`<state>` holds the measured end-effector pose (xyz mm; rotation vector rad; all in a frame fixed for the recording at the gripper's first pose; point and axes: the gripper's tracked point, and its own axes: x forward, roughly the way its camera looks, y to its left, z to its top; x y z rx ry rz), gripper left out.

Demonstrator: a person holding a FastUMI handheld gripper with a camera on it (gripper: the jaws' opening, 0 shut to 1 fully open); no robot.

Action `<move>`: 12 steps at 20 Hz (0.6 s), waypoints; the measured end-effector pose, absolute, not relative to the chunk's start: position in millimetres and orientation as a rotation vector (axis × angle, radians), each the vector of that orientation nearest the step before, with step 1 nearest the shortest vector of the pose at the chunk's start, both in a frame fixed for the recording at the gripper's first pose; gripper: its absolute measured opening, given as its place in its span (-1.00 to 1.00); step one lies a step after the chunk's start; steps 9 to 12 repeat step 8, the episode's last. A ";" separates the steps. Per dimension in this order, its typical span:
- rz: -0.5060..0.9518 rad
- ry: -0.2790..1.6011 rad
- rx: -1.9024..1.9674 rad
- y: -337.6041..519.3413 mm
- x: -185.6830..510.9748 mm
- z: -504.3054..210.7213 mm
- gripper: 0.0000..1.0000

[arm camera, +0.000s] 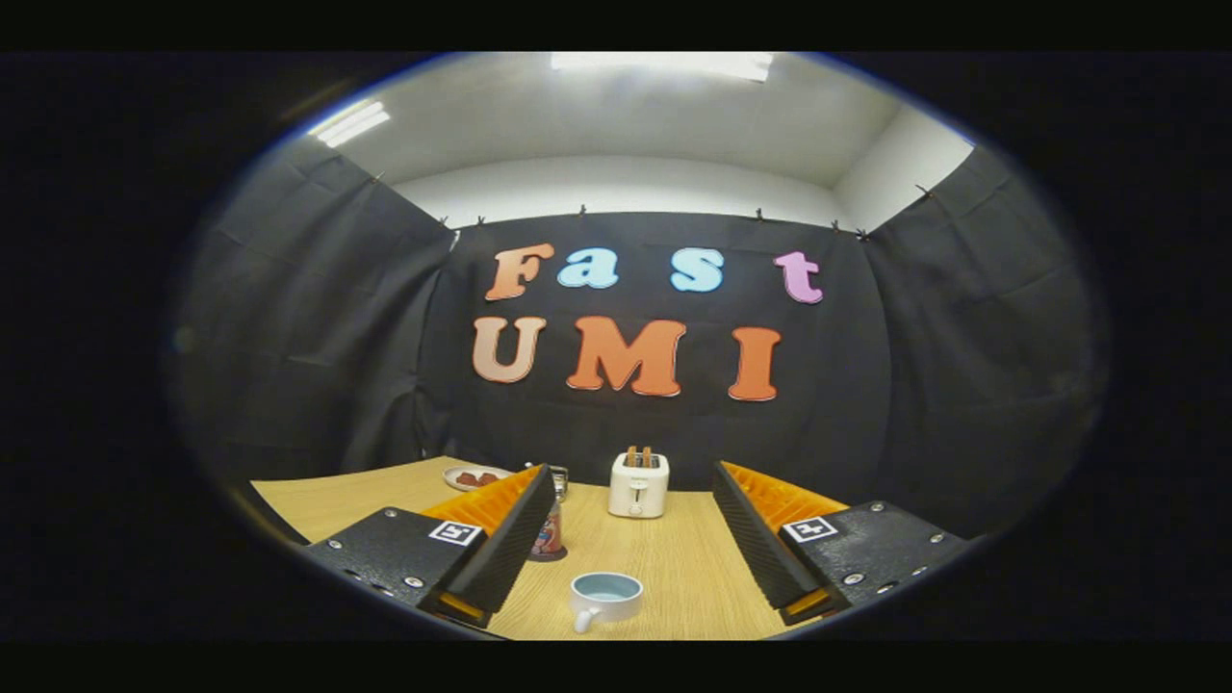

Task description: Take the bottle from table, then pour the juice into the cup, finally place the bottle on the coaster

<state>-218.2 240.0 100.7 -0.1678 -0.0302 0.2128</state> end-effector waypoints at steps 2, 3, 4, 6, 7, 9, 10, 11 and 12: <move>0.213 -0.036 -0.168 239.8 -215.5 100.4 0.95; 0.212 -0.034 -0.166 239.4 -214.6 98.7 0.96; 0.211 -0.031 -0.163 239.3 -214.0 98.7 0.96; 0.208 -0.029 -0.153 237.6 -213.0 99.8 0.96; 0.206 -0.028 -0.148 236.5 -213.0 99.9 0.96; 0.204 -0.027 -0.146 237.0 -212.0 99.3 0.96; 0.204 -0.027 -0.146 237.0 -212.0 99.3 0.96; 0.204 -0.027 -0.146 237.0 -212.0 99.3 0.96; 0.204 -0.027 -0.146 237.0 -212.0 99.3 0.96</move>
